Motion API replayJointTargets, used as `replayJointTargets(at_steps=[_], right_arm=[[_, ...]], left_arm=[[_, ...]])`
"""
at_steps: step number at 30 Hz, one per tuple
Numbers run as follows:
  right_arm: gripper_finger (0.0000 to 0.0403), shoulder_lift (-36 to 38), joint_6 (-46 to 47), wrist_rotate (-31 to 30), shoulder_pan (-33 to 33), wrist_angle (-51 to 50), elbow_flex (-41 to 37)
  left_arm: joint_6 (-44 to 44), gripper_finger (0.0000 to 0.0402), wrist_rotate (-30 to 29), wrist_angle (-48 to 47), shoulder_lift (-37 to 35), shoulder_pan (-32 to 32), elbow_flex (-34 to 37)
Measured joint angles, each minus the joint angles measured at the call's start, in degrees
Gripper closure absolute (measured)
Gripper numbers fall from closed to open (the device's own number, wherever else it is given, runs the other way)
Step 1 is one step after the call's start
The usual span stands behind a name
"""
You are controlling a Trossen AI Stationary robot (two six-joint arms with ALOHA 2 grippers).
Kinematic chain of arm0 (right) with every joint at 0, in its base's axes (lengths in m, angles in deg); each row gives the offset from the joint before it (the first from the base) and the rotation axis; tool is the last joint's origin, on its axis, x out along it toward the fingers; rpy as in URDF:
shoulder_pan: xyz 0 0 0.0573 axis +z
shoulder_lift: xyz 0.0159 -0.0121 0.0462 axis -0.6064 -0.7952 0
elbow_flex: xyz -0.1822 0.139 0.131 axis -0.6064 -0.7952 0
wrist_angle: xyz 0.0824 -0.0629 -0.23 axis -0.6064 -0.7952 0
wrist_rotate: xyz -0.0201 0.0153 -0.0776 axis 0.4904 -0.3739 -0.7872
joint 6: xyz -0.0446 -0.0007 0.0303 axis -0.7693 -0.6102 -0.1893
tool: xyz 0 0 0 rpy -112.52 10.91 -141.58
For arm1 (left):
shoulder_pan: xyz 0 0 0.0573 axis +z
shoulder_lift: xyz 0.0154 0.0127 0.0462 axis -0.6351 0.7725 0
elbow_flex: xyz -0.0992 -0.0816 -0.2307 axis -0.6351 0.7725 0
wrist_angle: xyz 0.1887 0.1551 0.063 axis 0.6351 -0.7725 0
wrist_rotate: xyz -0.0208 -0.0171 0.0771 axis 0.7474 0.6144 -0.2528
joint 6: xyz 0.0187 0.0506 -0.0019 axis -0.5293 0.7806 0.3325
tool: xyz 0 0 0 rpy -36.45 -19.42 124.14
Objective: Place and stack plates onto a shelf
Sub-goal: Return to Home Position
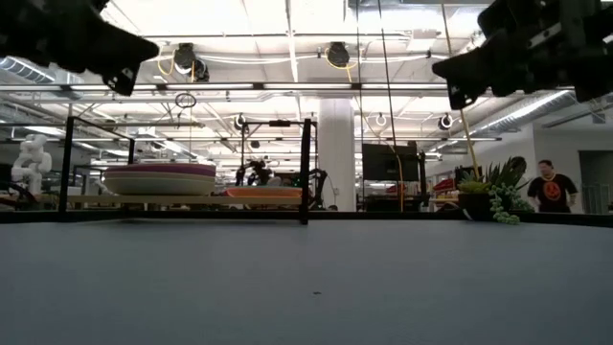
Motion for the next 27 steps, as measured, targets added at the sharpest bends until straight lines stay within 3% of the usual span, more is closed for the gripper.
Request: replayJointTargets(at_steps=[5, 11, 27], right_arm=[[0.0403, 0.7, -0.15, 0.21, 0.0, 1.65, -2.29], [0.0403, 2.48, -0.15, 0.22, 0.0, 4.15, -5.31], [0.0403, 6.77, 1.14, 0.13, -0.02, 5.4, -10.74]], left_arm=[[0.39, 0.0398, 0.02, 2.75, -6.06, 0.0, 5.22], [3.63, 0.0398, 0.09, 2.19, -12.64, 0.0, 6.18], [2.27, 0.0399, 2.84, -15.49, -27.85, 0.0, 6.2]])
